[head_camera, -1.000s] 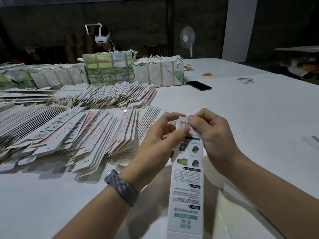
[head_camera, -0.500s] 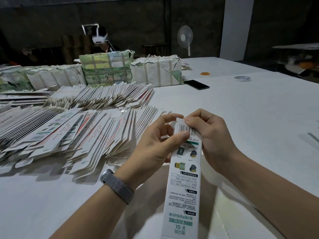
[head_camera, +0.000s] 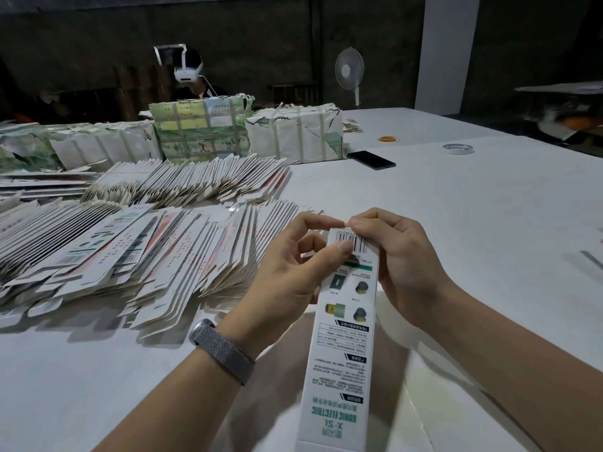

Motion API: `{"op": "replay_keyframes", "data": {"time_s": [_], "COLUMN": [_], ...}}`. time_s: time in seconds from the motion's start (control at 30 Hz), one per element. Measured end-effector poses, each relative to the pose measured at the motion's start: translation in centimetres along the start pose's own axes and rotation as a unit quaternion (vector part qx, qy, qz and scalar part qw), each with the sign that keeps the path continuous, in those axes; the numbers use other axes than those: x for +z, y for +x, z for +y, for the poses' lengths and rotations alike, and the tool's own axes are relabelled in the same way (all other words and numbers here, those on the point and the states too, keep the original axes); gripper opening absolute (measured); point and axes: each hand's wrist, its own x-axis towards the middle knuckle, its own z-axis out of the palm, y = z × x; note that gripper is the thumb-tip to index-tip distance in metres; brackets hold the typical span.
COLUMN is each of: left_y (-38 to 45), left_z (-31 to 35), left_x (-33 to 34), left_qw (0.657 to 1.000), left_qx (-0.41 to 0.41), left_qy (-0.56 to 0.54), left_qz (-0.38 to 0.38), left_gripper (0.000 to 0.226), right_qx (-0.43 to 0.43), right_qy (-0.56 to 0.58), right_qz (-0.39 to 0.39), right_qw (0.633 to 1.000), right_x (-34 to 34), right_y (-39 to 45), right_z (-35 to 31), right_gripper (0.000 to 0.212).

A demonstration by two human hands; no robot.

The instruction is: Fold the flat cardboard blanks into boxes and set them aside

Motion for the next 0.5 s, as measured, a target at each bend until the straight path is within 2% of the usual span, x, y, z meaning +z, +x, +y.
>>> {"op": "replay_keyframes", "data": {"time_s": [0.17, 0.3, 0.5], "left_y": [0.0, 0.2, 0.2], "left_z": [0.3, 0.5, 0.4], "left_x": [0.0, -0.3, -0.3], "left_qw": [0.999, 0.997, 0.996], "left_qx": [0.020, 0.052, 0.049], "left_qy": [-0.006, -0.007, -0.007], "left_qz": [0.026, 0.058, 0.069], "left_gripper": [0.027, 0.024, 0.013], "right_qx": [-0.013, -0.039, -0.058], "right_qy": [0.007, -0.047, -0.044], "right_qz": [-0.019, -0.039, -0.023], "right_qw": [1.000, 0.997, 0.997], "right_x": [0.1, 0.3, 0.5], "right_y": [-0.1, -0.4, -0.4], "right_z": [0.4, 1.0, 1.0], "right_gripper": [0.011, 0.037, 0.032]}}
